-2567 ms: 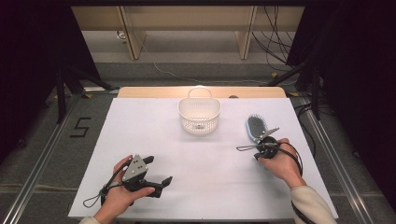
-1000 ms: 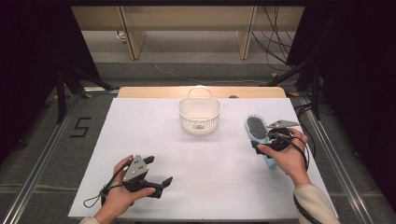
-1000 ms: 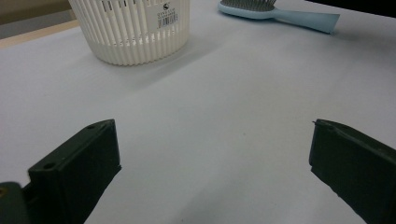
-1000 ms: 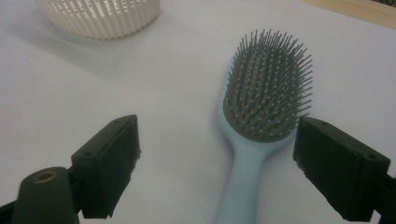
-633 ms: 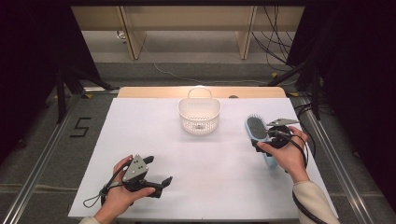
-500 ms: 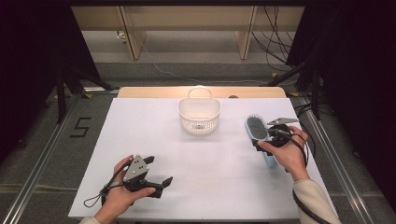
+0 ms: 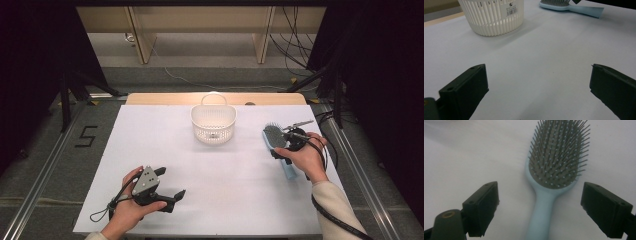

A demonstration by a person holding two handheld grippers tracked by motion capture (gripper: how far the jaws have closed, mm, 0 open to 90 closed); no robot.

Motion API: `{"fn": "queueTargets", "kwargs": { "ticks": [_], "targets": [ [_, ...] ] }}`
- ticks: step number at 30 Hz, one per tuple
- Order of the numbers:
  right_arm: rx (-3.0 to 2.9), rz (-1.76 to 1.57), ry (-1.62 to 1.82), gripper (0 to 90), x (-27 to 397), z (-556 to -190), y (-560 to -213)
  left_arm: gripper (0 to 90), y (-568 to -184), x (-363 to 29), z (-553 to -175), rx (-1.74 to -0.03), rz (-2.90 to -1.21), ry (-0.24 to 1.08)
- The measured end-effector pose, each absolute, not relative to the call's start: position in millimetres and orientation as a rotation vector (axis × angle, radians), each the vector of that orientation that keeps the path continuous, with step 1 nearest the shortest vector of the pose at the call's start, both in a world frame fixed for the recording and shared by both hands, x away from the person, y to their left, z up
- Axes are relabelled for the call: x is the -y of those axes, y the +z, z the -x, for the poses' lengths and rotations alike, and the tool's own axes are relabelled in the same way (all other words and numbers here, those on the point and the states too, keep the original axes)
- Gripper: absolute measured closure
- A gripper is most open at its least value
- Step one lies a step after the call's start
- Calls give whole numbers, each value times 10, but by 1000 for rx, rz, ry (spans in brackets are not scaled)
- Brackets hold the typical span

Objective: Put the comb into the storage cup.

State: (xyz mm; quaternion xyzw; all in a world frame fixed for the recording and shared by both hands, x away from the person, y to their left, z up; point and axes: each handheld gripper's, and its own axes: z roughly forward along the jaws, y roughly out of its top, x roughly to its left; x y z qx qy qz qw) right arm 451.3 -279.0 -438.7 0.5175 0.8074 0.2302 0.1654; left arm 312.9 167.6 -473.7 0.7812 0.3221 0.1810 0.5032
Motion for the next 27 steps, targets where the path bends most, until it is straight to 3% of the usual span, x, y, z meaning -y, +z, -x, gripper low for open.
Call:
{"fn": "queueTargets", "kwargs": {
  "ticks": [20,27],
  "targets": [
    [-2446,-1621,311,213,2659,-4843,-4513,13,-4738,-1664,-3128,-776,-1884,428],
    [-2414,-1699,236,284,2672,-4898,-4546,14,-4735,-1662,-3125,-774,-1883,427]
  ]
}}
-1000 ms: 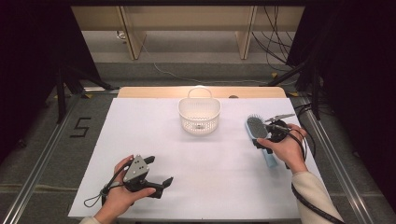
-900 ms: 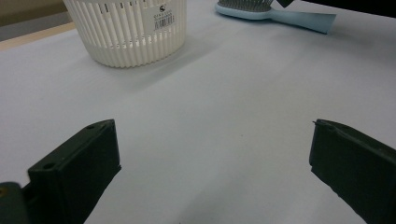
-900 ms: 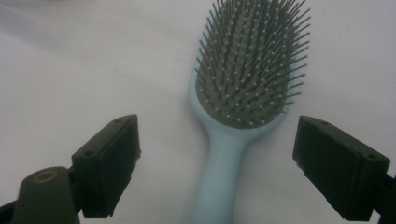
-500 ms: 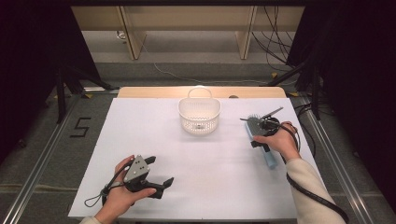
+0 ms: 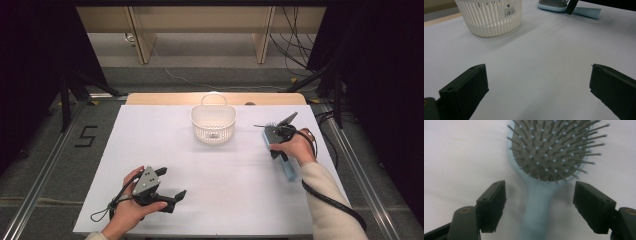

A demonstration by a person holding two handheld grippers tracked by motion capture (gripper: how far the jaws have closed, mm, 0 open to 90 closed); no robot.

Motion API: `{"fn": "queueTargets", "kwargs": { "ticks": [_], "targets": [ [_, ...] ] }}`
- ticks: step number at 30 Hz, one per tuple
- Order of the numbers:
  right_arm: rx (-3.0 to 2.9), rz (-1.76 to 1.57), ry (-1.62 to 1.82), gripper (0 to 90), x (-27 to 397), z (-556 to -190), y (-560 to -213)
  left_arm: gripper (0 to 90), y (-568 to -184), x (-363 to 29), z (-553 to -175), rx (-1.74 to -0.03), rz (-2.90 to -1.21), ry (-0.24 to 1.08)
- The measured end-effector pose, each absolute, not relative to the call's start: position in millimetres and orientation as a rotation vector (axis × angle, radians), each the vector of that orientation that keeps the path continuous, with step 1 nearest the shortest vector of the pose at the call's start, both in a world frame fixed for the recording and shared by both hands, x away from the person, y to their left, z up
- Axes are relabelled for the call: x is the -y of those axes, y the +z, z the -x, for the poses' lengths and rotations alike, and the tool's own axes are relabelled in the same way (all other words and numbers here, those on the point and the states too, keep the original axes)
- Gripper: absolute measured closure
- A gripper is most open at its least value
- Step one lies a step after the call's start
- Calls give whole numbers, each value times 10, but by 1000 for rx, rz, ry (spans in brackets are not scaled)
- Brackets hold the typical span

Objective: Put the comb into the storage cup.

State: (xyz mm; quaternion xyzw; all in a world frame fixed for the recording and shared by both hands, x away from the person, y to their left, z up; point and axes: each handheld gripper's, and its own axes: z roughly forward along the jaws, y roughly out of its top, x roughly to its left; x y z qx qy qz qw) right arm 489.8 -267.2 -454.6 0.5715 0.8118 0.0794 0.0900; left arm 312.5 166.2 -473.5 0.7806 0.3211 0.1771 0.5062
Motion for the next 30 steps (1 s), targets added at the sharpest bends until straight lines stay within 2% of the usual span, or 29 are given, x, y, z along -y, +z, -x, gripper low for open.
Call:
{"fn": "queueTargets", "kwargs": {
  "ticks": [11,30],
  "targets": [
    [-2393,-1745,190,362,2658,-4931,-4558,15,-4733,-1658,-3128,-773,-1881,425],
    [-2378,-1843,164,439,2638,-4975,-4552,15,-4731,-1655,-3133,-769,-1880,425]
  ]
}}
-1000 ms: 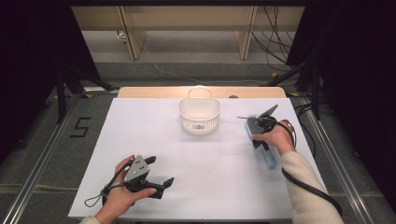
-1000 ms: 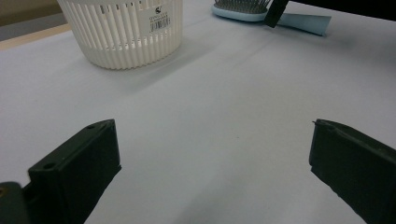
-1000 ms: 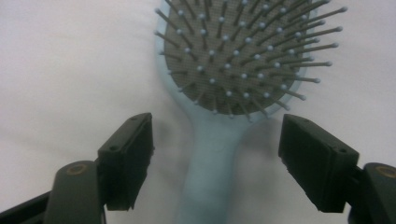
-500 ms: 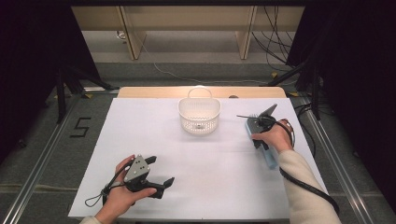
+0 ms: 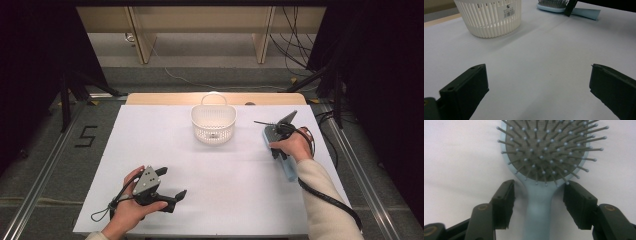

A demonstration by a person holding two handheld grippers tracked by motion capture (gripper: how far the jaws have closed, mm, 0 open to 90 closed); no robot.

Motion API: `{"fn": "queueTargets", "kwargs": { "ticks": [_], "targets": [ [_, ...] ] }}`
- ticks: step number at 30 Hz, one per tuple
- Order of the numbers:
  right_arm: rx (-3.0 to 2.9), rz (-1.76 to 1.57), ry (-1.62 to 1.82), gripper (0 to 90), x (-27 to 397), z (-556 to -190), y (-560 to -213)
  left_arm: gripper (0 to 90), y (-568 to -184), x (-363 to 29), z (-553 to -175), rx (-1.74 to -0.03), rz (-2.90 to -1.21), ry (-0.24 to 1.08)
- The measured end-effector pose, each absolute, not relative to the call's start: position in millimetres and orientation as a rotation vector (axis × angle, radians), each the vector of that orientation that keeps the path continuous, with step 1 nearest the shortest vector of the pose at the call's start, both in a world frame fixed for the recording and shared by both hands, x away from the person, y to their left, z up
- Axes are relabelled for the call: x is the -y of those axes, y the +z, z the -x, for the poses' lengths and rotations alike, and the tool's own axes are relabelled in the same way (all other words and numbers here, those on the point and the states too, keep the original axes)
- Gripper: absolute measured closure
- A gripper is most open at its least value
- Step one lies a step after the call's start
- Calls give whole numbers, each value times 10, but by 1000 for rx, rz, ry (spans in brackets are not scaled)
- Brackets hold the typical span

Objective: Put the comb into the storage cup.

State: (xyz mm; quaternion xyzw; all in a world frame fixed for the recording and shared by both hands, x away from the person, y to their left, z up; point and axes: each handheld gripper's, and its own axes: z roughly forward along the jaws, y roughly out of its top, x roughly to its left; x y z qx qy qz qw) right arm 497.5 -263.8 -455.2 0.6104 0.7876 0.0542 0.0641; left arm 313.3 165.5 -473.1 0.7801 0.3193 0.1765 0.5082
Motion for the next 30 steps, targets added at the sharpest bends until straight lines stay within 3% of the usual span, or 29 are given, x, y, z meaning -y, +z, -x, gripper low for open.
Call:
{"fn": "queueTargets", "kwargs": {
  "ticks": [30],
  "targets": [
    [-2385,-1899,103,617,2633,-5024,-4528,21,-4725,-1653,-3126,-765,-1878,425]
  ]
}}
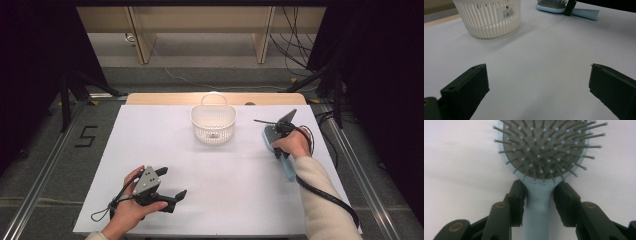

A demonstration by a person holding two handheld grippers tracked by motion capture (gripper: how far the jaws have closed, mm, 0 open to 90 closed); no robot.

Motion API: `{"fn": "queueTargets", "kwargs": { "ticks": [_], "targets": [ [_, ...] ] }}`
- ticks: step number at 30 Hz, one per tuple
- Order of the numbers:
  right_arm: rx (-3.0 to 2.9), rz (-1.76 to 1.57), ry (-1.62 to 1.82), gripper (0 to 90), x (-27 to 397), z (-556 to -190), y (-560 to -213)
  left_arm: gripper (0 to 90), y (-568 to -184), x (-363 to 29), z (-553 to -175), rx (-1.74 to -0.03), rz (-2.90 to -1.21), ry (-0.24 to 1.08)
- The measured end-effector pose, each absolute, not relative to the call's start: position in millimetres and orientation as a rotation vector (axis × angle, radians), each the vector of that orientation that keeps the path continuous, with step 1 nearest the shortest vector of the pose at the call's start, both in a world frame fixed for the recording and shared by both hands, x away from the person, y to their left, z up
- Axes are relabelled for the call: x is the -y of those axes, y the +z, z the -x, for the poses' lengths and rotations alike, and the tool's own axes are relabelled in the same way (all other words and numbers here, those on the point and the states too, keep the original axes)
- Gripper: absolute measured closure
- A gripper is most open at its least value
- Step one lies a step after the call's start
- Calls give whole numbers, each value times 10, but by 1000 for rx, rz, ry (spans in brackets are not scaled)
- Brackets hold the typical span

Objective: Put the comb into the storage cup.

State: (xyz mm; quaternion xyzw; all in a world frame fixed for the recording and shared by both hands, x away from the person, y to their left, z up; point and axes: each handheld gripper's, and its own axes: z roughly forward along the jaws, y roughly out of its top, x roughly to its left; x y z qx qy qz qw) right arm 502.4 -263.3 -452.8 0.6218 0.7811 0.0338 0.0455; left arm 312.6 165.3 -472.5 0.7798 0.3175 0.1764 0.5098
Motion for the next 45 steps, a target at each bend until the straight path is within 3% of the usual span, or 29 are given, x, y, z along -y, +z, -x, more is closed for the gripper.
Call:
{"fn": "queueTargets", "kwargs": {
  "ticks": [19,45],
  "targets": [
    [-2354,-1951,82,695,2612,-5041,-4528,23,-4722,-1650,-3127,-762,-1879,426],
    [-2311,-1996,171,703,2673,-4995,-4529,27,-4728,-1653,-3131,-767,-1878,425]
  ]
}}
